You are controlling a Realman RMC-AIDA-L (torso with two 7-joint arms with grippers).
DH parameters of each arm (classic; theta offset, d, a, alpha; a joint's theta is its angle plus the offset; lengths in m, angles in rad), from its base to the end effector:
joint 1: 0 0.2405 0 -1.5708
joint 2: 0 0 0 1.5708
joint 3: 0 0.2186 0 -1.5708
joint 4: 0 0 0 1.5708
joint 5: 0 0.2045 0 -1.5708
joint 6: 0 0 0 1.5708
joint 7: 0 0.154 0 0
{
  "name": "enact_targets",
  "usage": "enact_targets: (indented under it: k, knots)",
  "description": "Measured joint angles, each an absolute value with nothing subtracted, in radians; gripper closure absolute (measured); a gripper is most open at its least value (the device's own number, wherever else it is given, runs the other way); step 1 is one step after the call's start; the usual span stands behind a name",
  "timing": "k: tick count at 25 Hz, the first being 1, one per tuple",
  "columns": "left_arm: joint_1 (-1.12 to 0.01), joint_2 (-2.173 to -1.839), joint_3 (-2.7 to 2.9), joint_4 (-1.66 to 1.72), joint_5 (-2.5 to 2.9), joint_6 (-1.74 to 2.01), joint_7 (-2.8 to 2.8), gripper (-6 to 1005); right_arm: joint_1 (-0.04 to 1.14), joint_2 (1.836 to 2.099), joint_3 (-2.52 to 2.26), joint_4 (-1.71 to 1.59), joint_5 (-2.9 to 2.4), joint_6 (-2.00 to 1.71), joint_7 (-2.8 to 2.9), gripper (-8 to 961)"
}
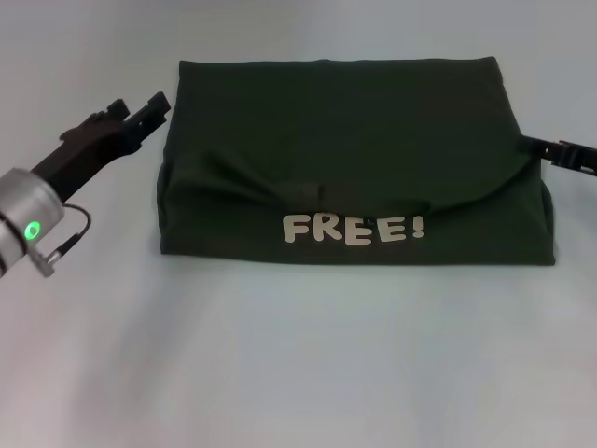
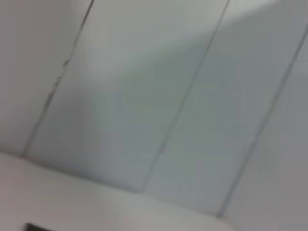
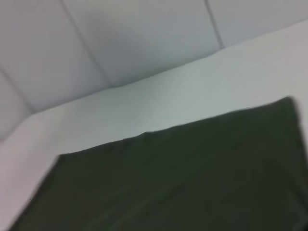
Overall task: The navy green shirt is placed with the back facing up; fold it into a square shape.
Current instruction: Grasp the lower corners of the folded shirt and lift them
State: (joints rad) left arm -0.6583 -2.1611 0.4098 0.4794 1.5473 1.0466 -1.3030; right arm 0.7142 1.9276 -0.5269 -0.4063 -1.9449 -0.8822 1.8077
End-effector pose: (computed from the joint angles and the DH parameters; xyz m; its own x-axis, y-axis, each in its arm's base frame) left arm -0.2300 0.3992 0.0375 0.3871 0.2069 0.8985 0.8677 -0.4114 -0.2791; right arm 0.2782 0.4207 0.0734 0.3983 -0.5364 -0.7441 -0.9172 -0.2411 -0.3172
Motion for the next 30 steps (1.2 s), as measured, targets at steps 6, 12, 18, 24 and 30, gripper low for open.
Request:
enact_targets:
  k: [6,12,18,24,30]
  knots:
    - [-0.579,-2.162,0.422,0.526,1.596,1.175,-1.348,328,0.637,1.916,-0.555,-0.479,-1.947,-1.113,1.927,262]
    - [-0.559,-2.159,0.424,0.549,1.781,1.137,-1.373,128,0.588,1.916,-0.545,-0.497,-1.941,-1.177,1.989,266]
    - [-0.568,-2.163,0.472,0.546,1.912,1.037,-1.375,130,0.583,1.923,-0.543,-0.496,-1.943,-1.168,2.011,267]
    - [-0.572,-2.169,0.548,0.537,1.939,0.962,-1.295,133,0.582,1.925,-0.543,-0.490,-1.940,-1.144,2.024,268]
    - [-0.585,-2.171,0.606,0.515,1.940,0.894,-1.185,137,0.572,1.927,-0.543,-0.490,-1.940,-1.136,2.041,268]
